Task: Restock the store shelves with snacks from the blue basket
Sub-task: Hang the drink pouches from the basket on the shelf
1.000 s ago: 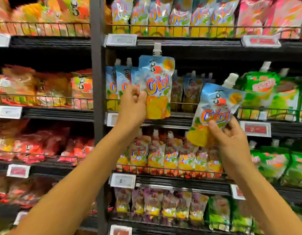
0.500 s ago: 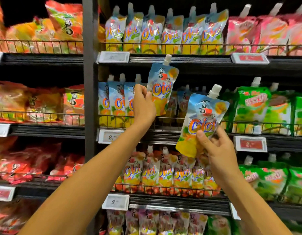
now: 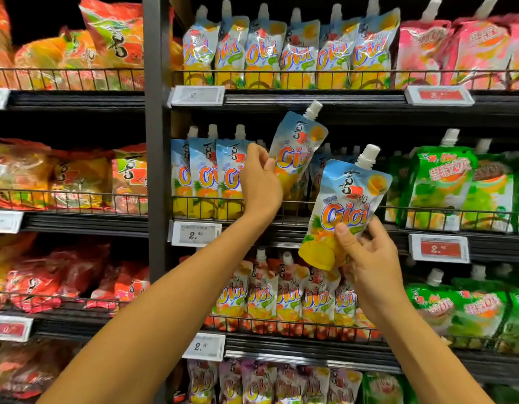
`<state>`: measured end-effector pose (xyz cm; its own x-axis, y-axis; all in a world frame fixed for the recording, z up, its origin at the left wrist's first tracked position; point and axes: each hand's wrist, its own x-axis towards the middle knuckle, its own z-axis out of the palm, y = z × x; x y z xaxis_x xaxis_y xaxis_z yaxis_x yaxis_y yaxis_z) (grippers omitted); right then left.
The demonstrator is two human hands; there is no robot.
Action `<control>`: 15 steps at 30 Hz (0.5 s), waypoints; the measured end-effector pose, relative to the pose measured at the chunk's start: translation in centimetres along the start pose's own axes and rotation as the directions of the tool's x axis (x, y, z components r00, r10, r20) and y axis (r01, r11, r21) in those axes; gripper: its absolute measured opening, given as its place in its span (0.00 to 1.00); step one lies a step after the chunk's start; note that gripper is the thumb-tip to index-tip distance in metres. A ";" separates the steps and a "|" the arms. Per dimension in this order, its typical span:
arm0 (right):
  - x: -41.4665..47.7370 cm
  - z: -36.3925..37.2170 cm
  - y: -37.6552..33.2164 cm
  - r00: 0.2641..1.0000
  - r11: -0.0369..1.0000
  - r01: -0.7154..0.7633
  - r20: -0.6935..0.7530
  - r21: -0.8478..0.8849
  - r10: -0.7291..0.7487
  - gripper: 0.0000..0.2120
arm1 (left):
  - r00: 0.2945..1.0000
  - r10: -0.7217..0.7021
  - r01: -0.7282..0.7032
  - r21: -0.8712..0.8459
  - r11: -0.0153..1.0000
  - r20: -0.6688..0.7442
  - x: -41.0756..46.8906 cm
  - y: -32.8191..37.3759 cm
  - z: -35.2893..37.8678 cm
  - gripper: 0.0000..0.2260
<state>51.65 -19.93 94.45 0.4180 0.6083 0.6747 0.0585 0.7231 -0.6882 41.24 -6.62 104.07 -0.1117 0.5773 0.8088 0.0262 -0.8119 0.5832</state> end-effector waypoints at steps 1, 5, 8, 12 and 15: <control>0.0 0.1 0.1 1.000 1.000 0.002 0.006 0.004 -0.002 0.18 | 1.000 0.007 -0.007 0.010 1.000 0.004 0.0 0.0 0.2 0.06; -0.1 0.3 0.1 1.000 1.000 0.012 0.014 0.016 -0.012 0.16 | 0.999 0.009 -0.011 0.049 0.999 0.035 0.1 -0.6 0.4 0.06; 0.0 0.3 0.1 1.000 1.000 0.014 0.002 0.027 -0.014 0.18 | 0.997 0.010 -0.018 0.102 0.995 0.073 0.0 -1.1 0.3 0.06; 0.6 0.1 -0.1 0.999 0.998 0.036 -0.033 -0.046 -0.037 0.13 | 0.997 0.030 -0.040 0.138 0.990 0.076 -0.5 -1.6 -0.3 0.05; 1.9 -0.1 -0.6 0.996 0.995 0.051 -0.071 -0.091 -0.058 0.12 | 0.995 0.044 -0.058 0.159 0.986 0.088 -1.0 -2.1 -1.2 0.04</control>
<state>52.50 -19.25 96.11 0.4776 0.5404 0.6927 0.1621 0.7207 -0.6741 40.09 -5.57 101.97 -0.0227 0.5463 0.8373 0.1901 -0.8198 0.5401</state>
